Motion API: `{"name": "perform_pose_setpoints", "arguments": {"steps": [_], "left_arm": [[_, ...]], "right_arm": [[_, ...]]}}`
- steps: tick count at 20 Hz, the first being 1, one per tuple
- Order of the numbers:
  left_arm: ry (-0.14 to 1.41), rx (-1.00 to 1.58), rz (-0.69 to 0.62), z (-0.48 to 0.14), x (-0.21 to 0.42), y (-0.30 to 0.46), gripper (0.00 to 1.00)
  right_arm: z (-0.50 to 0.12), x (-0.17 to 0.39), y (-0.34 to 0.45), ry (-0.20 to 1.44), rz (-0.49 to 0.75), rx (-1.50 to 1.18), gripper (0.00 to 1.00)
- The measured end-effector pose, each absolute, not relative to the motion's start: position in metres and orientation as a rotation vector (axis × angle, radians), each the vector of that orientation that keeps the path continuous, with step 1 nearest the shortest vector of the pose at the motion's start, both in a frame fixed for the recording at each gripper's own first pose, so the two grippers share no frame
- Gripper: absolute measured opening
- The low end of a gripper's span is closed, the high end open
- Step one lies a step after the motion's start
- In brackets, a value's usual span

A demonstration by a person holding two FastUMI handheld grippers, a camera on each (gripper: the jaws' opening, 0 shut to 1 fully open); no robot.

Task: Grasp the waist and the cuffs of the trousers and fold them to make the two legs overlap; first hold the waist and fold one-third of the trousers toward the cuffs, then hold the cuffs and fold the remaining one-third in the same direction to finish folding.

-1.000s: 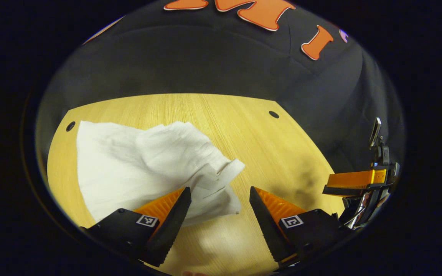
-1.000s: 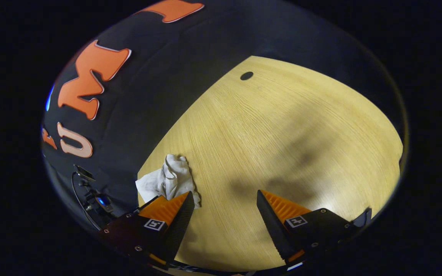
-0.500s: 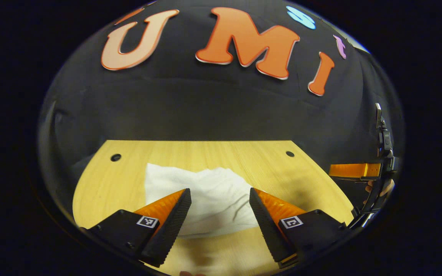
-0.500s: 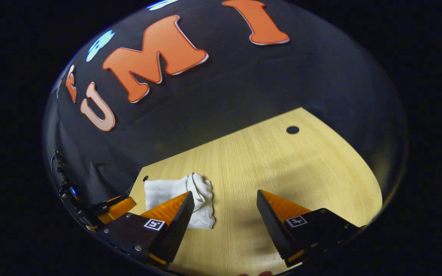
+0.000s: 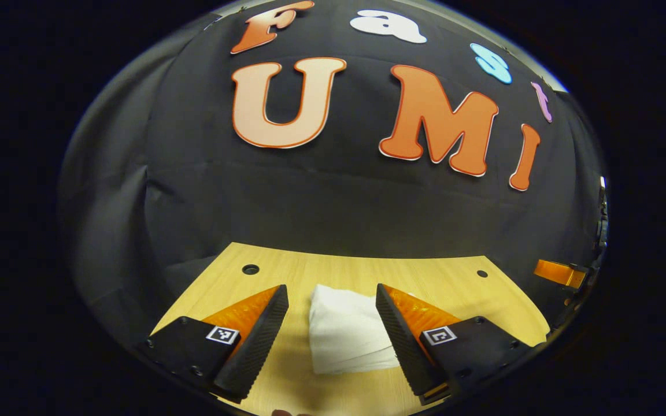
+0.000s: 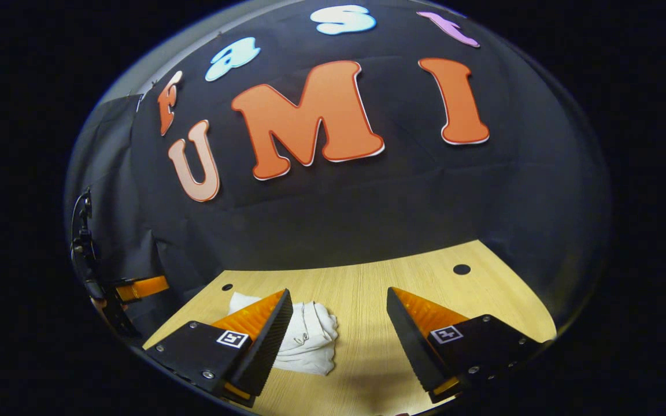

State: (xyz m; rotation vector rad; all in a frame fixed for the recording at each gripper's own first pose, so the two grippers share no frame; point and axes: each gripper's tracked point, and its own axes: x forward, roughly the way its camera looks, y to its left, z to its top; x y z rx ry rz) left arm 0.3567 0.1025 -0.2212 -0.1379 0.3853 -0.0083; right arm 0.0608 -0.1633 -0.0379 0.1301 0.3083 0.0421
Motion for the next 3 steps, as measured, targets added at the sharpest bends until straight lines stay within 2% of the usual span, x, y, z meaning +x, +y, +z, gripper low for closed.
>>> {"name": "perform_pose_setpoints", "arguments": {"steps": [3], "left_arm": [[0.370, -0.139, -0.010, -0.213, 0.346, 0.127, 1.00]], "right_arm": [[-0.028, 0.046, -0.142, 0.275, 0.041, 0.115, 0.98]]}}
